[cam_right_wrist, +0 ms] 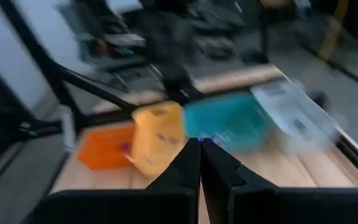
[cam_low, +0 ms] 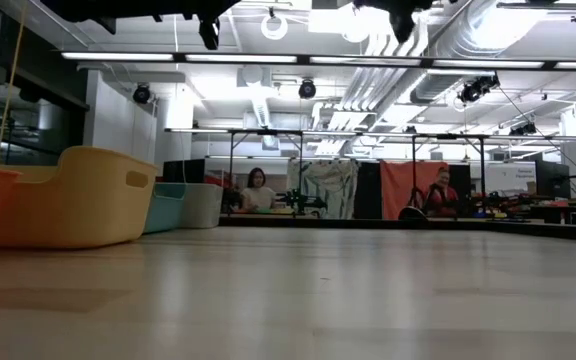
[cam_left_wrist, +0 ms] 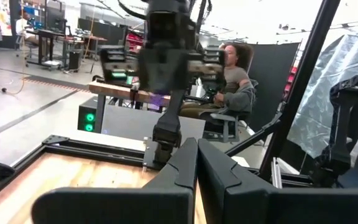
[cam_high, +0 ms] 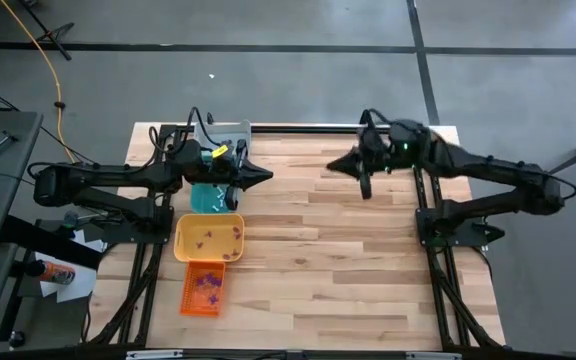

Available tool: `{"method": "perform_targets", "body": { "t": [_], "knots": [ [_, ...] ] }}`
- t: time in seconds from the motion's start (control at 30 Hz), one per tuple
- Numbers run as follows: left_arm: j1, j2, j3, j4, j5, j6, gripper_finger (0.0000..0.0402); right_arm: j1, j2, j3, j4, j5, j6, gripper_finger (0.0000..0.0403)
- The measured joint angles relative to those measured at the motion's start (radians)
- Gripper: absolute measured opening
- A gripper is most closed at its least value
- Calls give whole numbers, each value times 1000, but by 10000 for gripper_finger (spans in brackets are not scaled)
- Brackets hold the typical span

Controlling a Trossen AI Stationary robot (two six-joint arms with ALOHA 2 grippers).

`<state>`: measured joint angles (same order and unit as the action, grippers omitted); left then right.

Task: Sort Halloween decoration
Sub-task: Put the purple spider toy in the orange bin

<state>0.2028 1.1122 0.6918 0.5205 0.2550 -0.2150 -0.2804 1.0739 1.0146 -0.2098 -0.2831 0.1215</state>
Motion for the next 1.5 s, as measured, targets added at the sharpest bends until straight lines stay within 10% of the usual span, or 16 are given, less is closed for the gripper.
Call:
{"method": "perform_targets", "body": {
  "t": [0.37, 1.5],
  "knots": [
    [0, 0, 0, 0, 0, -1, 0, 121, 1, -303, 662, 75, 102, 0],
    [0, 0, 0, -20, 3, -3, 0, 120, 0, -308, 704, 35, 114, 0]
  ]
}}
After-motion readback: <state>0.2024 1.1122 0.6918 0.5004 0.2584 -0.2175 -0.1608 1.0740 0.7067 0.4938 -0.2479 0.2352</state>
